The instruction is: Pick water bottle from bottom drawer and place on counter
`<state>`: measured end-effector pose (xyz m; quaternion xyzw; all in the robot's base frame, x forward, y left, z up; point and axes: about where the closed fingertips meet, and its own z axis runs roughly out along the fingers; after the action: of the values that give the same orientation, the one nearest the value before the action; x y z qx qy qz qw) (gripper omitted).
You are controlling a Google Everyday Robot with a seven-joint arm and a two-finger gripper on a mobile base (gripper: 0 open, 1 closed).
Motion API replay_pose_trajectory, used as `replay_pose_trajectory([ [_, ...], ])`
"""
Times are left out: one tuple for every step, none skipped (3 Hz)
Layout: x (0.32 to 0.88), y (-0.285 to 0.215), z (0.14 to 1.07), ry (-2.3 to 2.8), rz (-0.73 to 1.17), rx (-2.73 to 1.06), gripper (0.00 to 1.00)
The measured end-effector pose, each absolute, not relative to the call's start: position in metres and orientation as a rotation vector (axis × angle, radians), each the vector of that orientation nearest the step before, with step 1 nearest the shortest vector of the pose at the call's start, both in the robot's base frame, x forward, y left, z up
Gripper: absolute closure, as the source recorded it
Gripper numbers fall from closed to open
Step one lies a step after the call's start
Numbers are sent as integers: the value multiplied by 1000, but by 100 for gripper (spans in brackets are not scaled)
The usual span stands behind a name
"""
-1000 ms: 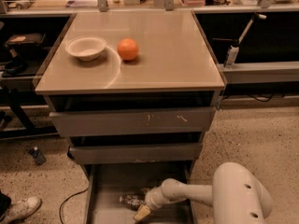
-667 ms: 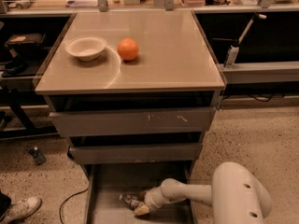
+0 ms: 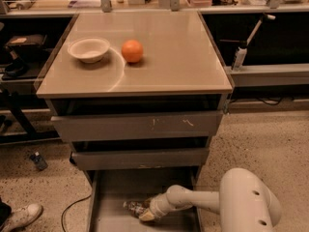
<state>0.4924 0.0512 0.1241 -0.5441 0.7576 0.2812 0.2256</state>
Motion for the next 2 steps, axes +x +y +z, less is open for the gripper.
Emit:
replay_pose_trajectory([
  [492, 54, 133, 2089, 781, -1494, 100],
  [503, 42, 163, 2131, 710, -1451, 100],
])
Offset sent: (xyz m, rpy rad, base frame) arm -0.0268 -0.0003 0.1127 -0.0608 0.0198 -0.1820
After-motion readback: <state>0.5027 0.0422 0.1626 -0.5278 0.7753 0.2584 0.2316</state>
